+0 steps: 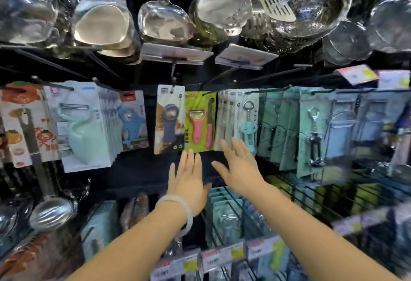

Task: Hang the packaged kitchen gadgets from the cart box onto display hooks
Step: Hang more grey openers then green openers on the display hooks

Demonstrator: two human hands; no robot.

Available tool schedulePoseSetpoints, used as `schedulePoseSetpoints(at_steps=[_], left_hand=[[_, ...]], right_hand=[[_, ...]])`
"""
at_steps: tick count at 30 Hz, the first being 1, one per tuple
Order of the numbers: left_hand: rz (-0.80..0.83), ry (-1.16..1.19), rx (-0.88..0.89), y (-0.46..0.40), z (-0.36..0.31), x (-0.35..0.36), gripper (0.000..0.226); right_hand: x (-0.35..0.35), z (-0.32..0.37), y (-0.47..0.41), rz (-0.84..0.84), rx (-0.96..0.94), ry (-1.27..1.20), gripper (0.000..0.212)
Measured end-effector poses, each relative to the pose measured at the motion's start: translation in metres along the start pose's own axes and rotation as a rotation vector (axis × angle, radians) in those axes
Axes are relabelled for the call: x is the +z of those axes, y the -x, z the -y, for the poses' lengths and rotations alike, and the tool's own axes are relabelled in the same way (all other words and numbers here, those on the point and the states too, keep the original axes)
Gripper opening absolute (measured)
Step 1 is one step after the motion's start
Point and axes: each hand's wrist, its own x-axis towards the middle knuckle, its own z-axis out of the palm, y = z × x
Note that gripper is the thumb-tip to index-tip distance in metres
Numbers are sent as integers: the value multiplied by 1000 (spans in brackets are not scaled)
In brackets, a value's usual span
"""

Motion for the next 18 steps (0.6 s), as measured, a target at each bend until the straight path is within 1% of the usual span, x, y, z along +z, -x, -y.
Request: schedulePoseSetpoints(at_steps=[1,3,7,12,18], left_hand=[[24,-53,54,-1,-13,7,74],[86,-85,138,-4,-45,21,74],[196,-19,310,-4,-125,51,74],[310,83,556,19,-242,82,74],[404,93,789,78,-386,116,75]], right_hand=[[1,-15,14,6,30,82,67],[-4,-48,41,17,133,144,66],[-30,-125,106,51,383,229,68],[-78,-211,202,143,667,339,71],[-134,-293,311,102,900,419,71]])
